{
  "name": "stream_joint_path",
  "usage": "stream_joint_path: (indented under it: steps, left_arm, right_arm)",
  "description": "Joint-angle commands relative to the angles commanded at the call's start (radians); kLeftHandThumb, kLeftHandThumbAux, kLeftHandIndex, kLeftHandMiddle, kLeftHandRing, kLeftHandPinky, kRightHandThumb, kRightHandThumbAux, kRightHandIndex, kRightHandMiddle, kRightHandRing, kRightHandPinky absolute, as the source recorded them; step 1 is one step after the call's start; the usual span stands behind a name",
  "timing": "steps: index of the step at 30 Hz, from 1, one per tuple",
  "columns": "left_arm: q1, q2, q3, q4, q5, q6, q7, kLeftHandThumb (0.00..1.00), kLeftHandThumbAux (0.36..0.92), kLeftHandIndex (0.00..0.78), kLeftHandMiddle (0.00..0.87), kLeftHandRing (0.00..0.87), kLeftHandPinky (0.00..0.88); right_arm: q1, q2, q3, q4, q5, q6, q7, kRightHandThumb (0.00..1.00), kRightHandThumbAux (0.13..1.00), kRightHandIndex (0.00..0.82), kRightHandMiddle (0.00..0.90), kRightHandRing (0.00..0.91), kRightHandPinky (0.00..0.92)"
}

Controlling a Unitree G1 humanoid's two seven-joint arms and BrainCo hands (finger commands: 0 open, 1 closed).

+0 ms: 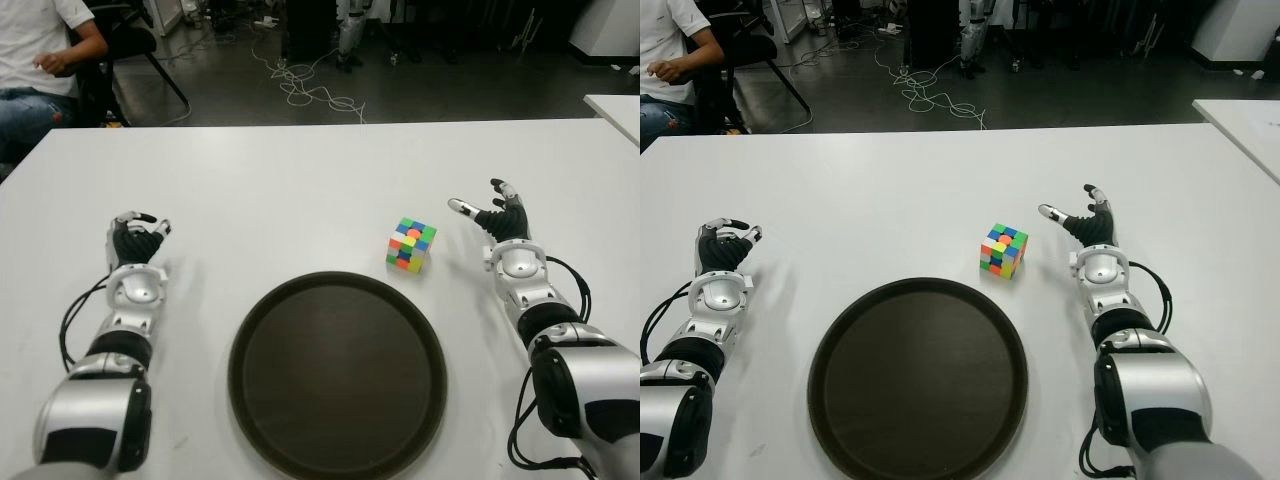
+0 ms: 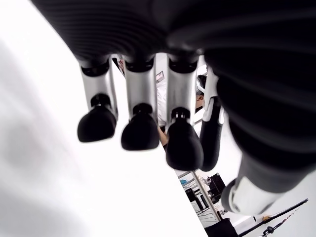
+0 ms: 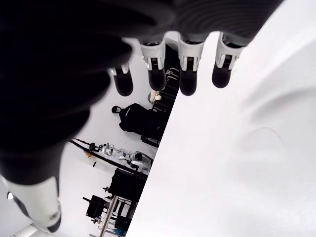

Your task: Pick up the Rubik's Cube and put it in the plate

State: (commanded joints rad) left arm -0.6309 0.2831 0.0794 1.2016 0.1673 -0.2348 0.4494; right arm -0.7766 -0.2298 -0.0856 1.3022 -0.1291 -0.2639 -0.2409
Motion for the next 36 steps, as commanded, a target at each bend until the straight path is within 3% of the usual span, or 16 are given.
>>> stream_joint_path:
  steps: [36]
  left_arm:
    - [-0.003, -0.015, 0.007, 0.000, -0.009, 0.002, 0.007, 0.712, 0.701, 0.442, 0.810, 0.811, 0.801]
  right_arm:
    - [0.011, -0.009, -0.022, -0.016, 0.020, -0.046, 0.011, 0.000, 0.670, 0.132, 0.103, 0.088, 0.070]
